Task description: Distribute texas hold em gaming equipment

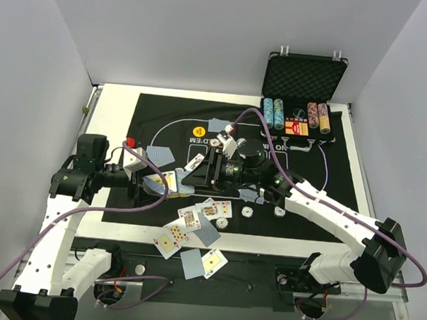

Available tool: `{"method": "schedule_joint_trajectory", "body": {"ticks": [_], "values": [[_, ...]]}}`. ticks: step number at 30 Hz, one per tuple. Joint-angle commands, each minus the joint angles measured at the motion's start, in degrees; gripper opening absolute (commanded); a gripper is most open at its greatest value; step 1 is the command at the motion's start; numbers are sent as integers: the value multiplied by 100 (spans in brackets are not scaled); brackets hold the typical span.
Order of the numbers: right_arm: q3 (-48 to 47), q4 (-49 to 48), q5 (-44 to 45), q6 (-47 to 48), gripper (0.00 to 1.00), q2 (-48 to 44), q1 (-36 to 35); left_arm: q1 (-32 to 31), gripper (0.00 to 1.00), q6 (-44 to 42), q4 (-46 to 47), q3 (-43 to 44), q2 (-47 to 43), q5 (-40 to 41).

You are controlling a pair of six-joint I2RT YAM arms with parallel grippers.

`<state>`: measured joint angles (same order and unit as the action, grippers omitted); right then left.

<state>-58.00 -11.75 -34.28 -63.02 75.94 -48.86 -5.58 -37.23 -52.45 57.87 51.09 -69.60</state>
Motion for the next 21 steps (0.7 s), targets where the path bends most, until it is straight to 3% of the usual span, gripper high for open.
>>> {"method": "schedule_joint_trajectory", "body": {"ticks": [1,21], "values": [[-300,331,-43,387,42,96,-45,-22,0,50,261,155,-3,-212],[69,542,159,405,30,-519,166,-13,0,287,657,-144,-170,-203]]}}
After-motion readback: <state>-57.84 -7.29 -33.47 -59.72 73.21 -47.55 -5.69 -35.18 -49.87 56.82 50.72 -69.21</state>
